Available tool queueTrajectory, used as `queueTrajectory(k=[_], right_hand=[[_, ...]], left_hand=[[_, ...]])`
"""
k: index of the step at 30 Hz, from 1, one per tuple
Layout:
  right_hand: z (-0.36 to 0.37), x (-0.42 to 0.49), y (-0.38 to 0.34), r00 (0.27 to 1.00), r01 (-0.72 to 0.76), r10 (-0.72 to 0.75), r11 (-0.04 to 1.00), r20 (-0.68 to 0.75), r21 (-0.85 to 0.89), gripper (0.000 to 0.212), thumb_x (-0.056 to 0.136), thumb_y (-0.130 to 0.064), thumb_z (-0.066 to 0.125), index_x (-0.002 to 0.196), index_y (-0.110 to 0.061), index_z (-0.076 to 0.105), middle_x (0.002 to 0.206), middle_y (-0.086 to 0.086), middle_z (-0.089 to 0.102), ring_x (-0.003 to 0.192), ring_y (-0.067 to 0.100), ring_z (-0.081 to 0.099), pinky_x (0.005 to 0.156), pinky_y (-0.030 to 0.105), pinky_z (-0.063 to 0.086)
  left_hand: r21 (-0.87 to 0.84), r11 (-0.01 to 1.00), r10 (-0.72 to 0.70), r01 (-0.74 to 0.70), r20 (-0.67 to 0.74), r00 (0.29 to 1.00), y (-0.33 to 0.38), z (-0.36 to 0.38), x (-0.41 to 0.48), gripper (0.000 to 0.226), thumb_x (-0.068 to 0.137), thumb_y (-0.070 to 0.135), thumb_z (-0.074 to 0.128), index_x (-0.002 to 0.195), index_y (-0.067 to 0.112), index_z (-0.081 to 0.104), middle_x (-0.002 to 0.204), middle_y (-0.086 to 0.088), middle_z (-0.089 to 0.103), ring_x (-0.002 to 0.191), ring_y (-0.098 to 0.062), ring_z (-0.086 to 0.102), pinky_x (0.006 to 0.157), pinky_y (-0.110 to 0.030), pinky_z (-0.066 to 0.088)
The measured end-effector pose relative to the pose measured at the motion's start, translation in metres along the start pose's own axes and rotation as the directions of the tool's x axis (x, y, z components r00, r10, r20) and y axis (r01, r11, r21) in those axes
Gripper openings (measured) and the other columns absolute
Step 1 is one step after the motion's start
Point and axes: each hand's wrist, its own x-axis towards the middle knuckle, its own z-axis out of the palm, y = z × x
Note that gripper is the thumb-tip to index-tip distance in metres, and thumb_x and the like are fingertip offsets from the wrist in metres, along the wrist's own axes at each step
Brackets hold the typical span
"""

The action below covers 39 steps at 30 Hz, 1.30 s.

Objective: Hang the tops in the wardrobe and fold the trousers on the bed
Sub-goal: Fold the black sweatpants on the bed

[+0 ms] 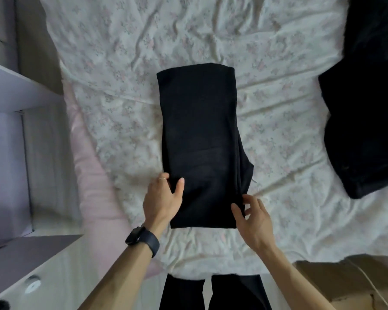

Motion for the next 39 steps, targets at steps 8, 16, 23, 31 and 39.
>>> queueTrajectory(k=[8, 16, 23, 31, 39], right_hand=[[0.016, 0.001, 0.003, 0.994, -0.08, 0.079, 0.997, -0.072, -0.017, 0.032, 0.104, -0.049, 0.041, 0.083, -0.025, 0.044, 0.071, -0.003, 0.059, 0.066, 0.02, 0.058, 0.05, 0.03, 0.033], [0.026, -0.009, -0.027, 0.929, 0.063, -0.118, 0.984, -0.35, -0.164, 0.042, 0.1, -0.034, 0.055, 0.135, -0.011, 0.053, 0.14, 0.01, 0.052, 0.125, 0.032, 0.047, 0.099, 0.043, 0.041], [0.036, 0.074, -0.063, 0.857, 0.442, -0.513, 0.68, 0.05, -0.585, 0.057, 0.108, -0.044, 0.025, 0.162, -0.033, 0.011, 0.171, -0.001, -0.001, 0.157, 0.019, -0.006, 0.125, 0.055, 0.007], [0.025, 0.082, -0.042, 0.861, 0.325, -0.485, 0.758, -0.155, -0.565, 0.064, 0.107, -0.049, 0.024, 0.163, -0.028, 0.003, 0.17, 0.007, -0.007, 0.157, 0.023, -0.007, 0.124, 0.058, 0.001], [0.043, -0.006, 0.033, 0.931, 0.27, -0.362, 0.764, -0.043, -0.587, 0.061, 0.107, -0.045, 0.036, 0.162, -0.03, 0.012, 0.17, 0.004, 0.005, 0.157, 0.025, 0.003, 0.124, 0.057, 0.013]], left_hand=[[-0.387, 0.865, -0.295, 0.318, 0.119, 0.948, 0.001, 0.005, 0.011, 0.046, 0.098, 0.049, 0.059, 0.127, 0.013, 0.059, 0.121, -0.006, 0.066, 0.113, -0.029, 0.061, 0.082, -0.03, 0.041], [0.181, 0.939, 0.34, -0.293, -0.347, 0.874, 0.01, 0.025, -0.038, 0.06, 0.097, 0.039, 0.053, 0.15, 0.012, 0.041, 0.152, -0.012, 0.042, 0.138, -0.031, 0.041, 0.109, -0.047, 0.037], [0.477, 0.74, 0.554, -0.475, -0.03, 0.832, 0.009, 0.055, 0.013, 0.065, 0.105, 0.045, 0.032, 0.162, 0.03, 0.005, 0.17, 0.004, -0.005, 0.155, -0.016, -0.009, 0.123, -0.053, -0.006], [0.482, 0.751, 0.603, -0.45, -0.226, 0.765, -0.003, 0.051, 0.017, 0.067, 0.104, 0.041, 0.034, 0.162, 0.021, 0.009, 0.17, -0.001, 0.0, 0.156, -0.019, 0.001, 0.124, -0.054, -0.003], [0.459, 0.813, 0.458, -0.358, -0.124, 0.88, -0.047, 0.071, -0.036, 0.061, 0.107, 0.041, 0.037, 0.162, 0.031, 0.012, 0.17, -0.002, 0.006, 0.155, -0.024, 0.015, 0.12, -0.059, 0.017]])
